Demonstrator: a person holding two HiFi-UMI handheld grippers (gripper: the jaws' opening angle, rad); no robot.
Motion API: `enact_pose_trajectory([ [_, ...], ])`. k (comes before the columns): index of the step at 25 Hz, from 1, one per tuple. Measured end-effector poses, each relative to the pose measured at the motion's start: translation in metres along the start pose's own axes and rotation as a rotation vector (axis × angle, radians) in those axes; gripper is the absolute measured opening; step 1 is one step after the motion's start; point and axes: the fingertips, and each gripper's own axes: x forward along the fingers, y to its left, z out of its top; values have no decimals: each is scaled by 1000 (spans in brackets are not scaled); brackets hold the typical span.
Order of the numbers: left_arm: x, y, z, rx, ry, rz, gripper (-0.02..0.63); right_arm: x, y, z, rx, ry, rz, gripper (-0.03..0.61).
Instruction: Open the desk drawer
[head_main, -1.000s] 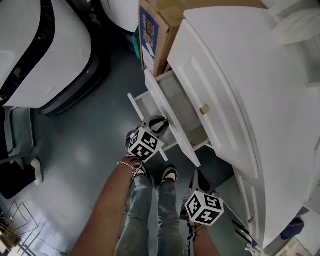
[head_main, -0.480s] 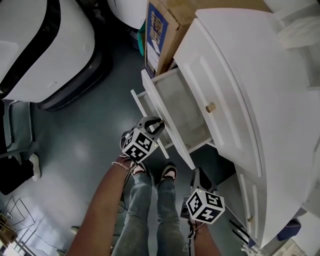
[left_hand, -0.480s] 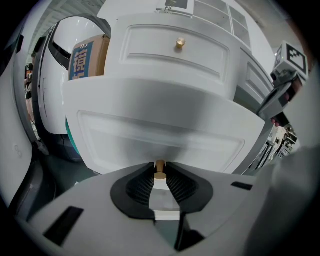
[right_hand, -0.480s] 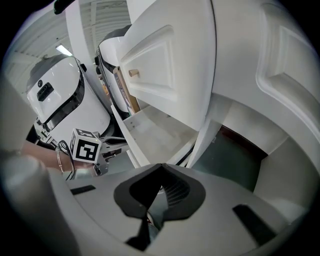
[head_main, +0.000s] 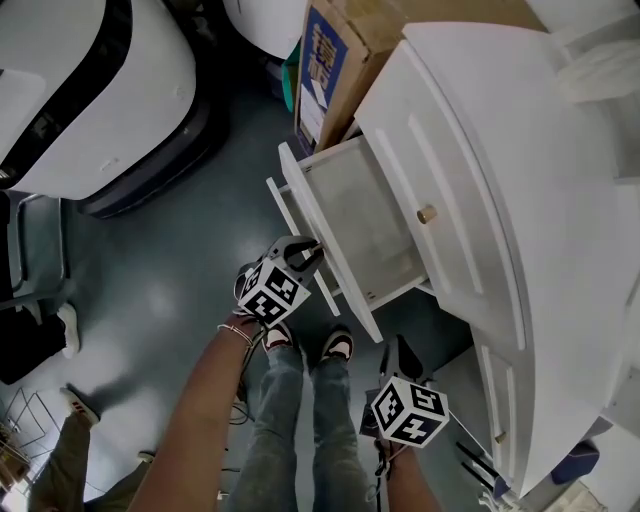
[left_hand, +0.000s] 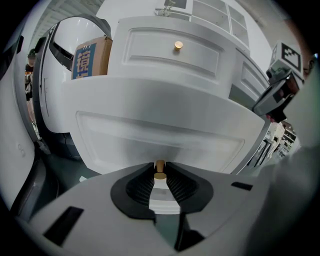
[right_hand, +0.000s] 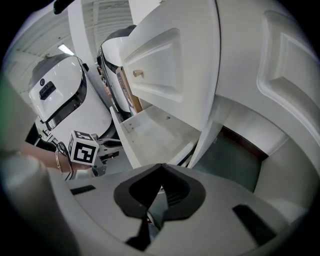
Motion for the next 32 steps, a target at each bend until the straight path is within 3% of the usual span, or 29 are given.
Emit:
enact_pose_trajectory([
  [14,-6,2,-4,-30,5,20,86,3,4,7,-7,-18,8,8],
  [19,-5,4,-8,-102,27,14,94,4,5,12,-6,-26,12,8],
  [25,-23,9,-4,-123,26,40,114,-3,5,23,-3,-42,17,8],
  [32,-67,13,33,-176,-78,118,120,-20,4,45,17,-78,14,8],
])
